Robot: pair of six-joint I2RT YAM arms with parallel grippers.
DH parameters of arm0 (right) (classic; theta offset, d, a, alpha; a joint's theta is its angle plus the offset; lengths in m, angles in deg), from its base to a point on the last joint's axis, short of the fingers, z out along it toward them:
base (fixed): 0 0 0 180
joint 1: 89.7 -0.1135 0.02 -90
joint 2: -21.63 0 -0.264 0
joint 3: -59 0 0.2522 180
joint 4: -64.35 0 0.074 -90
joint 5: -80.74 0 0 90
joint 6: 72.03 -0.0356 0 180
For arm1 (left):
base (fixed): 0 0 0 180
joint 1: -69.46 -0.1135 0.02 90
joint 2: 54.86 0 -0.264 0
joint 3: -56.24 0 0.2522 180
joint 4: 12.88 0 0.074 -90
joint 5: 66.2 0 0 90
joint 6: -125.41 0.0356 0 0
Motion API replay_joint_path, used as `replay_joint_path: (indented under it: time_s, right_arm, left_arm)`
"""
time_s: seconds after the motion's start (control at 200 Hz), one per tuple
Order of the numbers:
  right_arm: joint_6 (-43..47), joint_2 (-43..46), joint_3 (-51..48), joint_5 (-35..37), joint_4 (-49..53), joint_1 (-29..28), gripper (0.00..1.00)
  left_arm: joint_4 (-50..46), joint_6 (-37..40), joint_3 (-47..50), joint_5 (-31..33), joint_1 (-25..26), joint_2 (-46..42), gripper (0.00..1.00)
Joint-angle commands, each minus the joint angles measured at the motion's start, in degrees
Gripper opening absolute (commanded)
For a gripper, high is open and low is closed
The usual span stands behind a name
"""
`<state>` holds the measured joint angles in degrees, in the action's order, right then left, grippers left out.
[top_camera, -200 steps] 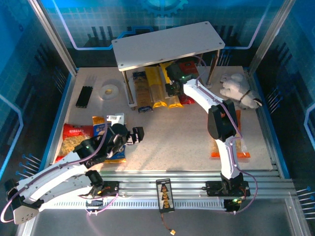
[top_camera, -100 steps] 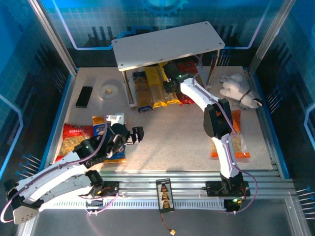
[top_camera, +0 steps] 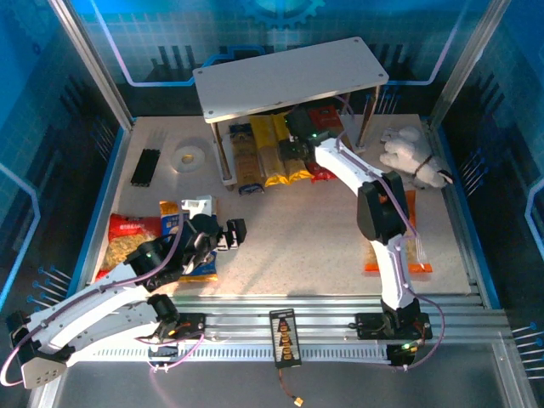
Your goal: Place and organize the pasta boxes and bags onto the shelf
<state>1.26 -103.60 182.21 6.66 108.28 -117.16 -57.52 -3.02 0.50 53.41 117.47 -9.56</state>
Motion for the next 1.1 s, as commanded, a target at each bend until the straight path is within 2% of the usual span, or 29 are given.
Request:
replay_joint_path:
  time_s: [0.0, 0.14, 0.36, 0.64, 0.79, 0.976, 1.096]
  right_arm:
    - [-2.5, 11.9, -7.9, -1.7, -8.3, -0.2, 0.73]
    - [-4.7, 23.2, -21.9, -2.0, -14.9, 1.1, 0.73]
    - [-10.3, 37.1, -38.2, -5.0, -16.4, 6.5, 0.72]
    - [-10.6, 50.4, -50.3, -6.2, -18.4, 12.2, 0.77]
    - [-11.0, 53.1, -52.1, -8.0, -18.1, 16.9, 0.77]
    - [-12.2, 53.3, -52.0, -8.2, -19.0, 22.2, 0.80]
    - [-13.5, 50.1, -50.2, -9.3, -21.2, 25.2, 0.80]
  left_arm:
    - [-0.2, 1.4, -0.9, 3.8, 0.3, -0.3, 0.94]
    - [4.3, 2.4, 0.3, 7.0, 0.2, 0.2, 0.96]
    - [13.8, 8.8, -2.1, 13.5, -0.6, 7.9, 0.98]
    - [23.0, 11.3, -4.5, 10.2, -13.1, 17.3, 0.97]
    - [26.0, 13.3, -6.8, 7.4, -18.2, 22.8, 0.98]
    - [28.5, 14.4, -10.4, 3.3, -20.6, 29.0, 0.98]
    - [29.6, 14.0, -12.0, 1.8, -22.1, 31.9, 0.97]
